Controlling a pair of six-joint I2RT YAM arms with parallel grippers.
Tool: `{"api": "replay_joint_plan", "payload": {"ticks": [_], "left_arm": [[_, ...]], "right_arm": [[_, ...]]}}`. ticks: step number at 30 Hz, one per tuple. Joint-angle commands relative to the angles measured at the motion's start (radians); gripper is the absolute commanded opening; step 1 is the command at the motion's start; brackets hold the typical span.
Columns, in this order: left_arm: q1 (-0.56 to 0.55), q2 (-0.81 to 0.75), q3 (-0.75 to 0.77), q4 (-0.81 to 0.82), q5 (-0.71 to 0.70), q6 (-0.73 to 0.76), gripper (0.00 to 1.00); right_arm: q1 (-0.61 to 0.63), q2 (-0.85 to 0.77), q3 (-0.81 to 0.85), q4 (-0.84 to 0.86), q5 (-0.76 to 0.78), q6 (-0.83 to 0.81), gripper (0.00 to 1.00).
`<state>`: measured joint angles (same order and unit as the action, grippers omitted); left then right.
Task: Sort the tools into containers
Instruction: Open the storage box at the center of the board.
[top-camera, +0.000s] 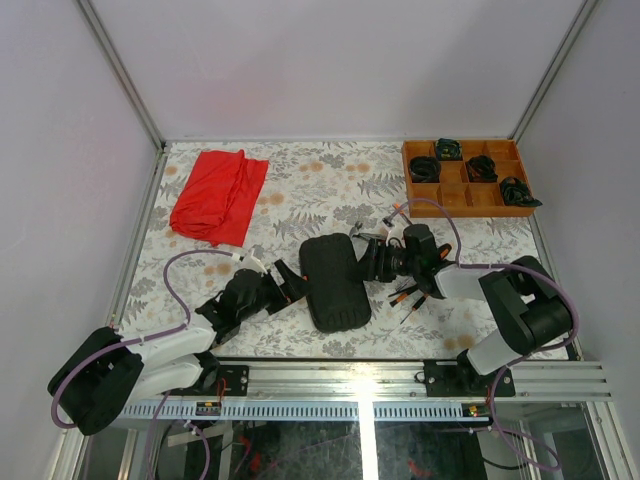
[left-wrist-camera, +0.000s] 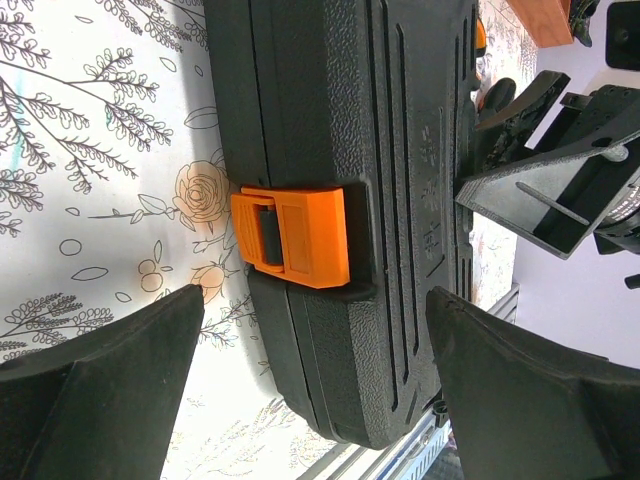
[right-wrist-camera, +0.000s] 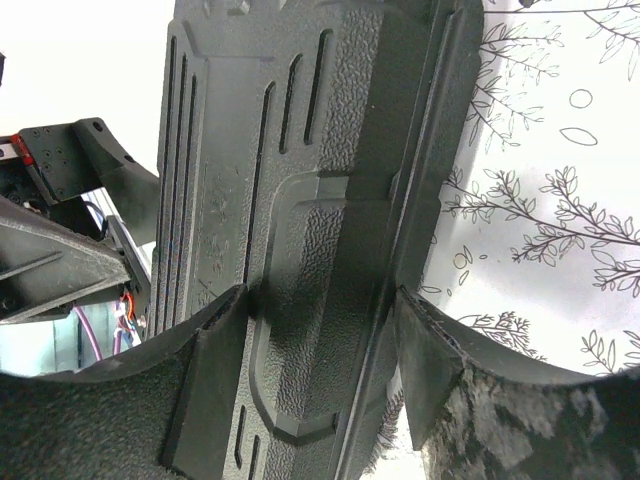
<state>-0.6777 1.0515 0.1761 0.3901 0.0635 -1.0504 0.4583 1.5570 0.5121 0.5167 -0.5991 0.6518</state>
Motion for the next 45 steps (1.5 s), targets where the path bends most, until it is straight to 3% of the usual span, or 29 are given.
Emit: {"api": "replay_joint_plan", "payload": {"ticks": [1, 7, 11, 24, 28, 34, 38, 40, 45], "left_arm": [[0.006, 0.003, -0.012, 0.045, -0.014, 0.004, 0.9], [0.013, 0.033, -0.021, 0.103, -0.01, -0.027, 0.88], [0.018, 0.065, -0.038, 0.189, 0.003, -0.056, 0.8], [0.026, 0.305, -0.085, 0.6, 0.057, -0.179, 0.79], [0.029, 0.376, -0.083, 0.685, 0.056, -0.194, 0.74], [0.029, 0.416, -0.072, 0.713, 0.051, -0.185, 0.69], [0.028, 0.419, -0.065, 0.693, 0.049, -0.172, 0.59], [0.028, 0.399, -0.046, 0.62, 0.04, -0.152, 0.52], [0.027, 0.318, -0.013, 0.433, -0.007, -0.099, 0.46]], "right_arm": [[-0.005, 0.059, -0.076, 0.007, 0.061, 0.011, 0.47], [-0.043, 0.095, -0.14, 0.104, 0.025, 0.06, 0.45], [-0.055, 0.12, -0.157, 0.14, 0.009, 0.074, 0.44], [-0.067, 0.143, -0.164, 0.165, -0.004, 0.084, 0.43], [-0.067, 0.143, -0.16, 0.169, -0.008, 0.088, 0.43], [-0.067, 0.143, -0.152, 0.168, -0.014, 0.088, 0.42], [-0.067, 0.146, -0.147, 0.166, -0.017, 0.084, 0.42], [-0.067, 0.147, -0.146, 0.166, -0.02, 0.083, 0.42], [-0.068, 0.145, -0.146, 0.157, -0.013, 0.076, 0.42]]}}
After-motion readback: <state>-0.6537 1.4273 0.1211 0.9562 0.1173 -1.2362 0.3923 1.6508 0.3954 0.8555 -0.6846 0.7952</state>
